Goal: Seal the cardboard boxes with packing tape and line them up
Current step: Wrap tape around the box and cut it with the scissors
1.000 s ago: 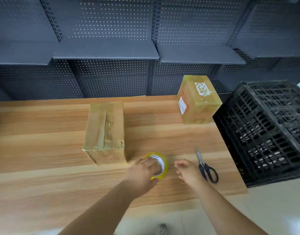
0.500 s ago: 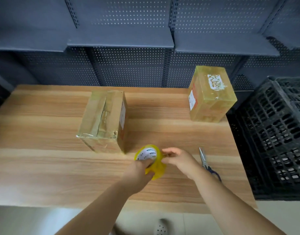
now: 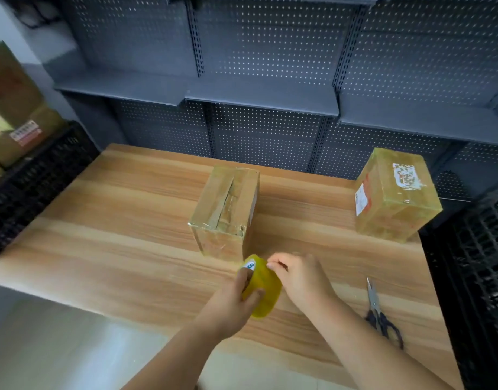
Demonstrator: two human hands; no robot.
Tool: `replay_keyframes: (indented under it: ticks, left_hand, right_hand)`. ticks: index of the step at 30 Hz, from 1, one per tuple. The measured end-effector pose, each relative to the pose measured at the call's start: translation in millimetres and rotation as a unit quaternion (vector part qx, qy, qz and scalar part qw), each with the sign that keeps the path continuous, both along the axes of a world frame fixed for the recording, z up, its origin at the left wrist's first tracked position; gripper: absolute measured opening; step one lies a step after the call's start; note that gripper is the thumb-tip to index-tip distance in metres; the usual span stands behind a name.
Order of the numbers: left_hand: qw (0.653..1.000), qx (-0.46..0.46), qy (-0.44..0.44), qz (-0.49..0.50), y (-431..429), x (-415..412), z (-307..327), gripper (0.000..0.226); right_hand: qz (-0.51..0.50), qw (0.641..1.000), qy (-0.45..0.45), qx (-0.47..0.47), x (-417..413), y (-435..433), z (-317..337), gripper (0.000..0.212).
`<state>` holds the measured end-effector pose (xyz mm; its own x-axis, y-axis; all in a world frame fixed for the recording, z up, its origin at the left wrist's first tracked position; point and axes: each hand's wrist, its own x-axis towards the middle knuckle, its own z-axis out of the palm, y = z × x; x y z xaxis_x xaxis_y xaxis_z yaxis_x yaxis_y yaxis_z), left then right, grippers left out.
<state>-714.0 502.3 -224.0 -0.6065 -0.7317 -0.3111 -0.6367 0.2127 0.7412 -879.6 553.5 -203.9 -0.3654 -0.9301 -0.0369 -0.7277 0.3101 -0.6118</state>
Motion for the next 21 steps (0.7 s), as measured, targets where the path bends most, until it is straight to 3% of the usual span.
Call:
replay_keyframes:
  ticks: [3,6,10,14,17,21]
  left_hand:
    - [0.999,0.018,0.01,0.035,-7,12,6,0.037]
    - [0.995,0.056,0.014,0.087,-16,23,9,0.029]
    - [0.987,0.106,0.018,0.119,-35,33,11,0.026]
    - [0.981,0.158,0.075,0.081,-52,40,14,0.027]
    - [0.959,0.249,0.134,0.021,-53,52,14,0.047]
    - [0.95,0.271,0.155,0.015,-56,54,9,0.055]
  right_hand:
    - [0.032,0.999,-0.002,-0.029,9,-6,9,0.011]
    - [0.02,0.996,-0.089,-0.011,15,-11,19,0.007]
    - [0.004,0.977,-0.213,0.031,27,-20,39,0.02]
    - [-0.03,0.952,-0.302,0.047,24,-38,52,0.012]
    - [-0.035,0.948,-0.308,0.073,18,-47,56,0.01]
    - [-0.05,0.956,-0.275,0.084,19,-55,49,0.019]
